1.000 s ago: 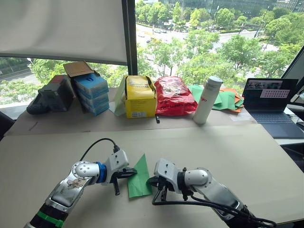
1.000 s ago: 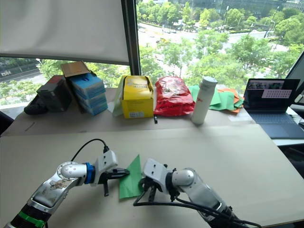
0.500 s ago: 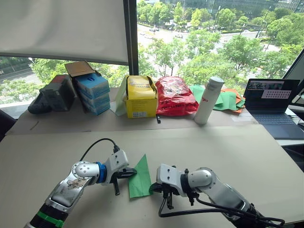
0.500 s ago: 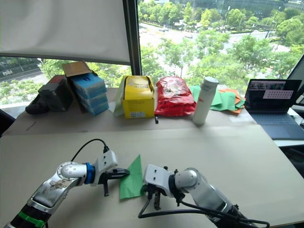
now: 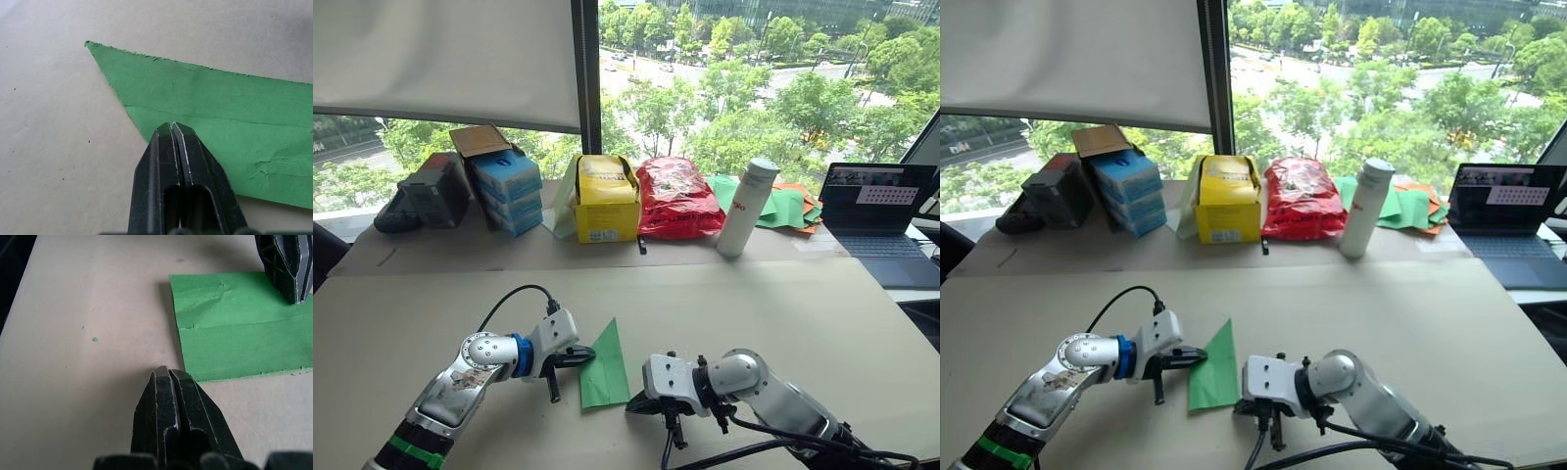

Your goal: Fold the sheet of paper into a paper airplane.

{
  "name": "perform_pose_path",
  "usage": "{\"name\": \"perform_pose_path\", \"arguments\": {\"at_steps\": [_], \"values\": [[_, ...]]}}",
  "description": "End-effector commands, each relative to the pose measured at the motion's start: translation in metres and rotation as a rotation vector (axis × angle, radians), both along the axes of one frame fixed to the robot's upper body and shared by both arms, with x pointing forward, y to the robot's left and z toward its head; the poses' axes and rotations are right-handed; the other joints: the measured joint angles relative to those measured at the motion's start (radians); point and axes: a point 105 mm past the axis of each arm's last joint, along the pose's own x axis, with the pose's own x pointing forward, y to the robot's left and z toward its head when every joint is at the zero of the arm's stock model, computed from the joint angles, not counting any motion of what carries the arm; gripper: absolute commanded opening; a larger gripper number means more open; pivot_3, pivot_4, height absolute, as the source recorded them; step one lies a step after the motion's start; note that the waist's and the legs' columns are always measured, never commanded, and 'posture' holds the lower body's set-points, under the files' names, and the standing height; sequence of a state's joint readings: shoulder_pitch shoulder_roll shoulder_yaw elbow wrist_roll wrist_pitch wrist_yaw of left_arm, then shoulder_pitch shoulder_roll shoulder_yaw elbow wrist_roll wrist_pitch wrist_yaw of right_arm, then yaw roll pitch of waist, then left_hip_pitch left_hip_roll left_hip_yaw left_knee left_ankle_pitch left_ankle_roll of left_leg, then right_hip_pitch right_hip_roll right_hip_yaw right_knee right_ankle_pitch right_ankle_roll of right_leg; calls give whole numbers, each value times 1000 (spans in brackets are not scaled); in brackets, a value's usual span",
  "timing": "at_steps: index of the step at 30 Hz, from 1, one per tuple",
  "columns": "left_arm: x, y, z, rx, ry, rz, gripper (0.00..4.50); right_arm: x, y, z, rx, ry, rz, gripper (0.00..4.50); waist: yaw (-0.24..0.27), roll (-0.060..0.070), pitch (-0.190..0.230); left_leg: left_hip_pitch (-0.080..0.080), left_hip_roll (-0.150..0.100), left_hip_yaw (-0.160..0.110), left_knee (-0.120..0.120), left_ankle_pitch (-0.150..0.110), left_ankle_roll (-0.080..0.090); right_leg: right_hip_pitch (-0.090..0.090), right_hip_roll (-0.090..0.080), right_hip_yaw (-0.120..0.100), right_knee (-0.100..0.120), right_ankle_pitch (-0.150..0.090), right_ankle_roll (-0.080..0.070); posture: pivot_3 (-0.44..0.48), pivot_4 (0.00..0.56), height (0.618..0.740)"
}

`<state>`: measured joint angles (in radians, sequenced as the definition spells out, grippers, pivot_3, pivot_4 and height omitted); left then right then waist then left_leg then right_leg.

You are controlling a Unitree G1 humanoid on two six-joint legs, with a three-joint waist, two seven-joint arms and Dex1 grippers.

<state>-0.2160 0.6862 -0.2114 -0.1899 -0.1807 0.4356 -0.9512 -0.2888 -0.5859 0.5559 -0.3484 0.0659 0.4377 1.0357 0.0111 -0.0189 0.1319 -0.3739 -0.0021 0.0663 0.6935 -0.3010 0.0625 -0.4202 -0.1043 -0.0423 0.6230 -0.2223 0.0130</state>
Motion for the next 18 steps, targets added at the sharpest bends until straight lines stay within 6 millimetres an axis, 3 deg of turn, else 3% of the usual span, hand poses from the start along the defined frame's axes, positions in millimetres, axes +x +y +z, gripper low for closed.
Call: {"name": "perform_pose_path", "arguments": {"at_steps": [1, 3, 6, 10, 15, 18], "values": [[1, 6, 0, 5, 9, 28, 66, 12, -2, 9, 112, 63, -107, 0, -1, -1, 1, 0, 0, 0, 0, 0, 0, 0, 0, 0, 0, 0, 0, 0, 150, 740], [5, 6, 17, -59, -12, 39, 66, 23, -6, 38, 228, 42, -172, 0, -2, -1, 3, -5, 0, 0, 1, 1, -1, -2, 0, 0, 2, 0, 0, 0, 150, 740], [8, 10, 43, -149, -41, 53, 66, 22, -14, 71, 340, 40, -204, 0, 0, 0, 6, -12, 0, -1, 2, 2, -2, -8, -1, 0, 4, 1, 0, 0, 150, 740], [6, 23, 63, -220, -39, 47, 66, 13, -17, 87, 388, 23, -239, 0, 0, 0, 6, -15, 0, -4, 1, 2, -3, -10, -1, -3, 2, 1, -1, 0, 150, 740], [3, 32, 60, -159, -33, -11, 1489, 16, -14, 80, 373, 0, -315, 0, -1, 0, 7, -16, -1, -2, 1, 4, -6, -9, -1, -4, 1, 0, 0, 0, 150, 740], [6, 37, 56, 3, -138, -151, 2504, 23, -13, 73, 361, -15, -383, 0, -1, -1, 7, -15, -1, -2, 3, 3, -4, -8, -1, -4, 1, 1, 0, 0, 150, 740]]}}
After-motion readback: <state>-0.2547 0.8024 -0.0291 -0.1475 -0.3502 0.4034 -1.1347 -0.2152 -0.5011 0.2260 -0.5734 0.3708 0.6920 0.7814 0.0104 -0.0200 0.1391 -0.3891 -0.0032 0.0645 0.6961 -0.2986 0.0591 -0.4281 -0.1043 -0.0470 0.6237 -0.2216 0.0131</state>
